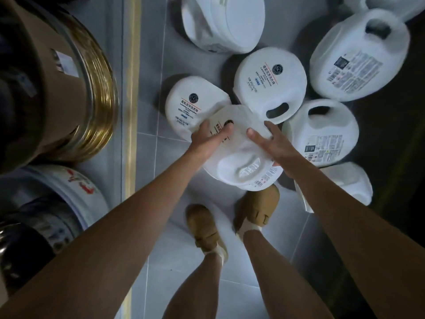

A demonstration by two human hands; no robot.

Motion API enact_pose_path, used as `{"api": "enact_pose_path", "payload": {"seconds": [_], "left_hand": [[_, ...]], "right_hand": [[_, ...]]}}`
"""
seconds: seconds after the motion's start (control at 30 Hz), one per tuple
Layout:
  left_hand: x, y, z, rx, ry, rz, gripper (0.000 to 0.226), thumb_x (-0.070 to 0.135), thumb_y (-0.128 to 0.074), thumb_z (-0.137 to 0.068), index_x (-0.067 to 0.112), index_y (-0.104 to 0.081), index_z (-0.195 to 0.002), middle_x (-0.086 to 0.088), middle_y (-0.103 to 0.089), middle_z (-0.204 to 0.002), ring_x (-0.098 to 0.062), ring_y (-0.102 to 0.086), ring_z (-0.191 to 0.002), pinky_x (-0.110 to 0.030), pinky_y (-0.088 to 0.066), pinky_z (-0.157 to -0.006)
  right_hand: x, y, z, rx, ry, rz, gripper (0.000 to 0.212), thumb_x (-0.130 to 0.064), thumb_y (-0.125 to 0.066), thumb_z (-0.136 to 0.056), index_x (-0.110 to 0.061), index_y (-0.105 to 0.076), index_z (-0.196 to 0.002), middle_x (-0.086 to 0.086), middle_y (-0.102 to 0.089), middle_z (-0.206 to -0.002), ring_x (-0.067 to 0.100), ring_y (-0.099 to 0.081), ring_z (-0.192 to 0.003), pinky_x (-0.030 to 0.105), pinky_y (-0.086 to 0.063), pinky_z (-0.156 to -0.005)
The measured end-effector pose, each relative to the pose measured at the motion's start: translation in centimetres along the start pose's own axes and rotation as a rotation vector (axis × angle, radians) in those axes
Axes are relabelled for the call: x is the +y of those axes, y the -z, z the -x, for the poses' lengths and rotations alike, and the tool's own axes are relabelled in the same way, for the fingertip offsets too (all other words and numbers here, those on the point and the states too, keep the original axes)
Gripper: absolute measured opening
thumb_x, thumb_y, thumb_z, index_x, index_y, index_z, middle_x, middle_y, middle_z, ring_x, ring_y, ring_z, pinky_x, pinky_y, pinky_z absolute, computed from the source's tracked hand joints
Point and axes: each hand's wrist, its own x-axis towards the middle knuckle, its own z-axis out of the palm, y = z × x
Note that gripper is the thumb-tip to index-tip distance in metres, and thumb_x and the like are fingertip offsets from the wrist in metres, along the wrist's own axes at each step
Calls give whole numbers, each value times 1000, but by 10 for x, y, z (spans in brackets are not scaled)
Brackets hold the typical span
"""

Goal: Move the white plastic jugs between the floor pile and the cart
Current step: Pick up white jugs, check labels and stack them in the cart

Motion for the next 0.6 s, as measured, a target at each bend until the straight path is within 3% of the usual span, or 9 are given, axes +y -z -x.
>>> {"api": "enact_pose_path", "payload": {"seconds": [0.2,0.37,0.5,0.6], "left_hand": [[-10,-5,-11,37,18,28,80,77,-63,-50,36,-49,-117,-3,-53,-128,-21,-59,-108,-39,-51,-95],[-18,-7,6,10,82,98,92,80,-65,-48,41,-41,-127,-2,-51,-130,-23,-58,-109,-44,-54,-89],[-19,-5,48,1,94,161,90,80,-66,-46,41,-41,-122,-4,-51,-130,-25,-60,-107,-47,-56,-85],[-12,4,91,-12,106,165,95,80,-63,-46,38,-38,-128,-5,-51,-128,-26,-58,-106,-45,-56,-80]], "right_hand": [[7,-4,-14,59,-3,-48,103,-76,-72,-46,-34,-47,-136,-5,-58,-130,20,-60,-113,43,-49,-100],[5,-3,0,73,15,-8,97,-73,-72,-48,-32,-51,-134,-4,-60,-125,21,-63,-107,42,-52,-95],[-3,3,36,53,48,27,78,-56,-76,-71,-28,-47,-139,-5,-60,-121,13,-64,-98,26,-54,-79],[-18,5,75,39,75,70,73,-50,-74,-77,-26,-46,-140,-4,-60,-121,9,-63,-95,20,-49,-72]]}}
